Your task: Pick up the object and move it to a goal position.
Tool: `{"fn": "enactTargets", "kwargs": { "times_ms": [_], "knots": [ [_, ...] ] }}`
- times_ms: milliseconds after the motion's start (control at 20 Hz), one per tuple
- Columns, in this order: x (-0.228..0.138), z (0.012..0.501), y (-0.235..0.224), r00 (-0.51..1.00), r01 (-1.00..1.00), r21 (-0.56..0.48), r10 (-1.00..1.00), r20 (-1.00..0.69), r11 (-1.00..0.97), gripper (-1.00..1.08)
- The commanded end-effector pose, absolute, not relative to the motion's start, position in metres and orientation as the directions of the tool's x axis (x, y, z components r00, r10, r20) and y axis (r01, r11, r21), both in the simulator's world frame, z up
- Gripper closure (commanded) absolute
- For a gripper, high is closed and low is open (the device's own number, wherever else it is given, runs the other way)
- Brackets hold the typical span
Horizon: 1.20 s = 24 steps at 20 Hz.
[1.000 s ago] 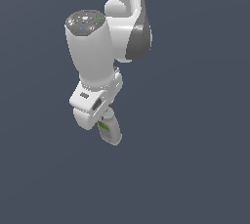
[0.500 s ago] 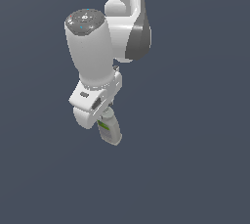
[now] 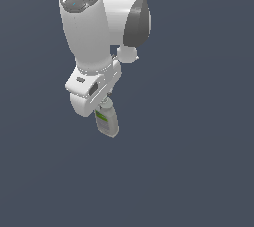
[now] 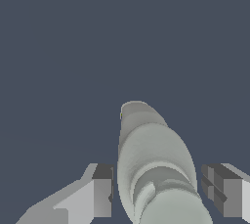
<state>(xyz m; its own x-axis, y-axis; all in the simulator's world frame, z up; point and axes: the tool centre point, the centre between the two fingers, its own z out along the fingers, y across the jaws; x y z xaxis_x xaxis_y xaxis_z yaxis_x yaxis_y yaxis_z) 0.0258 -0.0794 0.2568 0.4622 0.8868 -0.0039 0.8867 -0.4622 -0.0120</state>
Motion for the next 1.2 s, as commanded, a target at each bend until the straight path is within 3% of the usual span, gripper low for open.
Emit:
{"fn": "enactTargets", "kwargs": {
  "times_ms": [0,1150],
  "knots": [
    [0.017,0.278,-0.084,0.462,0.887,0.002,0.887,0.001,-0.462,1.08],
    [-0.125,0.446,-0.144,0.463,0.887,0.000,0.887,0.002,-0.463,1.08]
  ]
}}
